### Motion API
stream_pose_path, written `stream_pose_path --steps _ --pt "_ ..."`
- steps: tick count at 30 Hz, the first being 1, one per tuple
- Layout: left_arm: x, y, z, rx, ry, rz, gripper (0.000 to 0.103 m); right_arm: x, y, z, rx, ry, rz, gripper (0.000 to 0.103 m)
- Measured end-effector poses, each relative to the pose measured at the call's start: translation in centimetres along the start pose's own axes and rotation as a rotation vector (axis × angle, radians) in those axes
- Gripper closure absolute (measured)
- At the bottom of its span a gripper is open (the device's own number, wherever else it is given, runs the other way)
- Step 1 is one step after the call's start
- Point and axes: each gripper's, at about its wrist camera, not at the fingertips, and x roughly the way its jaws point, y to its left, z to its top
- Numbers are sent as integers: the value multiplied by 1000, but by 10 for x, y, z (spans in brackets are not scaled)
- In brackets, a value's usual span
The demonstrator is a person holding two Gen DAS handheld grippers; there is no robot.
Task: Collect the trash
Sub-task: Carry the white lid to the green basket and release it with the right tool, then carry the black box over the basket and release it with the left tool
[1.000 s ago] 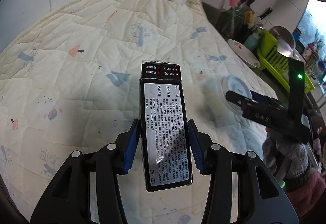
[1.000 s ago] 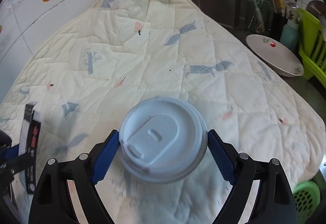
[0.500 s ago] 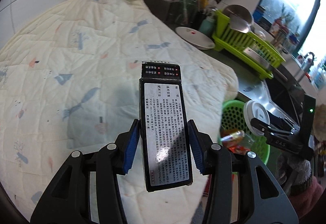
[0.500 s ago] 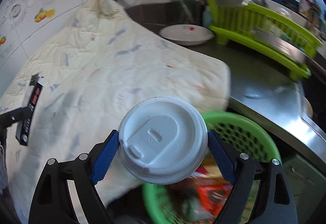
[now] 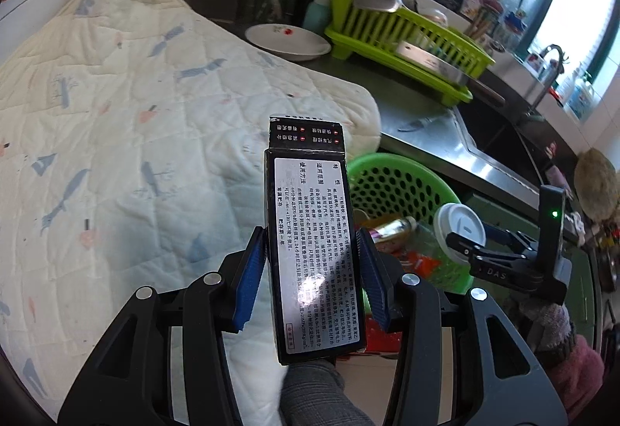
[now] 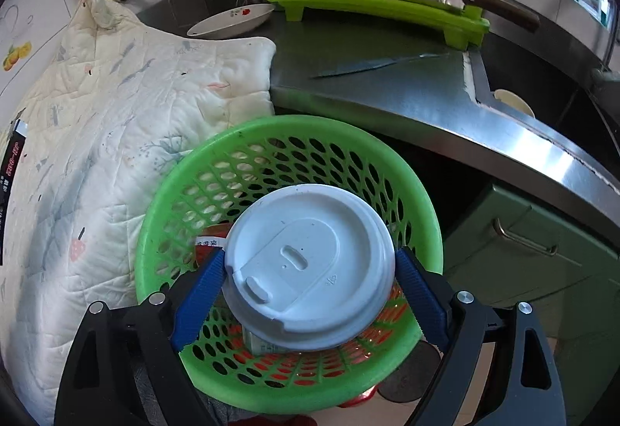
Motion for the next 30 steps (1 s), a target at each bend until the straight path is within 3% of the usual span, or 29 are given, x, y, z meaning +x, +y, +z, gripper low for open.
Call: stream_pose_path --steps 12,19,30 --pt "59 -68 9 115 90 -65 56 -24 -18 -14 35 -56 37 17" --pt "95 -95 15 172 135 -62 56 -45 -21 -29 43 -107 52 17" --pt "125 -107 18 179 174 -79 53 -53 -17 -47 21 -128 12 17"
